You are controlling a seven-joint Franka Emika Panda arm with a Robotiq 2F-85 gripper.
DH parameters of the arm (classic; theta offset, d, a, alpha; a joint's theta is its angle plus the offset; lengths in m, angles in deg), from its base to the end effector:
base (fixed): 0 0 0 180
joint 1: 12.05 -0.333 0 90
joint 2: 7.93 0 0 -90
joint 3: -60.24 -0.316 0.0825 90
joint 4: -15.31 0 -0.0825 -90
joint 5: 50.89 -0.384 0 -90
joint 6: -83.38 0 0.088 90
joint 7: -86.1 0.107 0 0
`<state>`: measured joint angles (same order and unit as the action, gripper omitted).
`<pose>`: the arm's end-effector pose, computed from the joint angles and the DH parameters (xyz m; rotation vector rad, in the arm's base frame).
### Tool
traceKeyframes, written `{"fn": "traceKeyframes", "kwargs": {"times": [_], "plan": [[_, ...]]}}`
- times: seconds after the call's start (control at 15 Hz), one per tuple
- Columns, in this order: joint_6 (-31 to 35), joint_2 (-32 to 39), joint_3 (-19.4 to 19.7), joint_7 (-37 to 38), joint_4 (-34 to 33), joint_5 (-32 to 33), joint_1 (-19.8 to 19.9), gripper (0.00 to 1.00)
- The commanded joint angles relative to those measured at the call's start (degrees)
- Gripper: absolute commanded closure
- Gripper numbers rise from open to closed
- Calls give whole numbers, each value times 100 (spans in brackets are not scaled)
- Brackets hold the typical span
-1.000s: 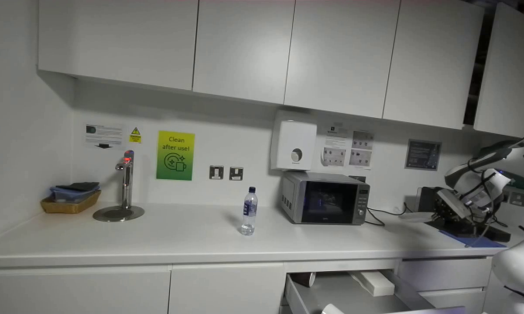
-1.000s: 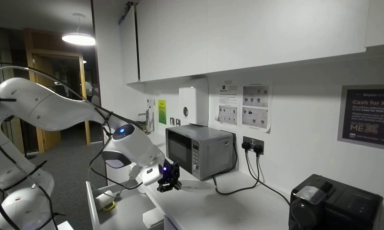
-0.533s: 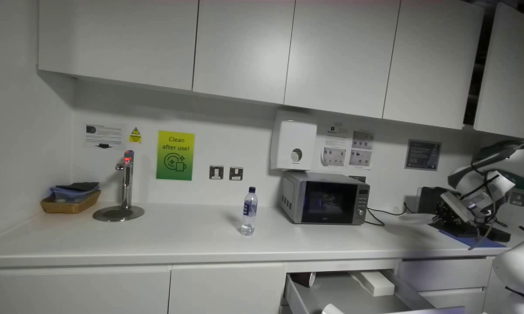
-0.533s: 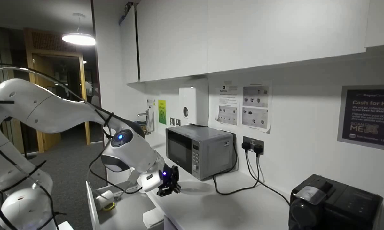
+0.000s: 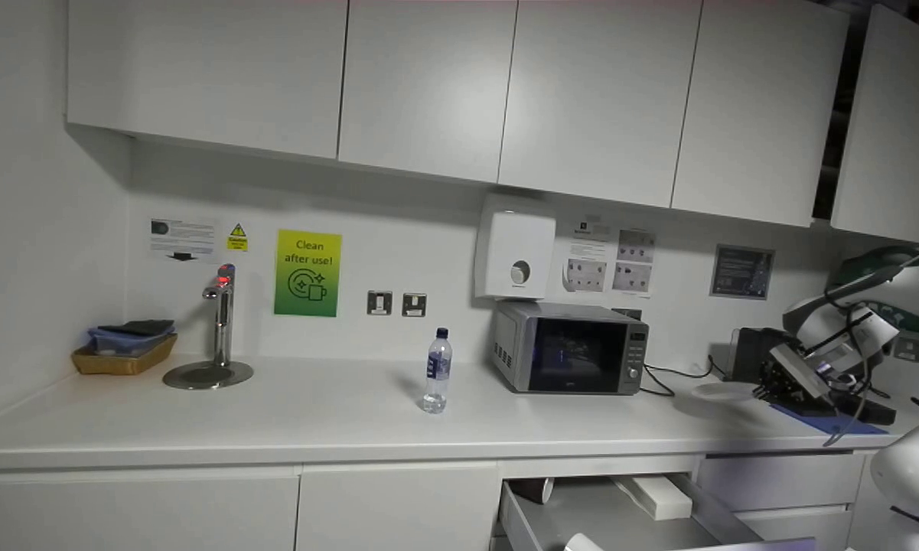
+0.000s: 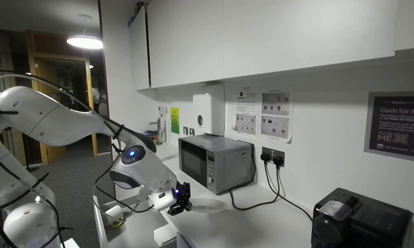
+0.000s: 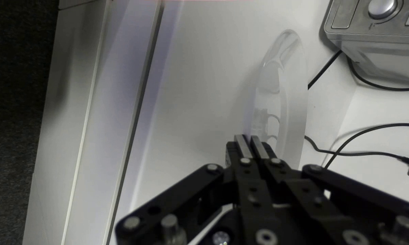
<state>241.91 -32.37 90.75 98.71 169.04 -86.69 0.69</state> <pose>0.2938 -0.3049 0.3898 -1.8911 1.8061 -0.6878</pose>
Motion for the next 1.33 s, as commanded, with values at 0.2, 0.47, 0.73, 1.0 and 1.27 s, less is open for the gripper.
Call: {"fn": "traceKeyframes", "kwargs": {"times": [0.2,0.47,0.73,1.0,1.27], "plan": [[55,157,557,-573,-113,-551,-656,99],[40,306,884,-771,-169,-755,-947,99],[-59,418,1253,-1060,-275,-999,-1287,99],[-87,543,1604,-1307,-393,-1230,-1622,99],[-124,634,1940,-1539,-473,-1410,-1941,99]]}}
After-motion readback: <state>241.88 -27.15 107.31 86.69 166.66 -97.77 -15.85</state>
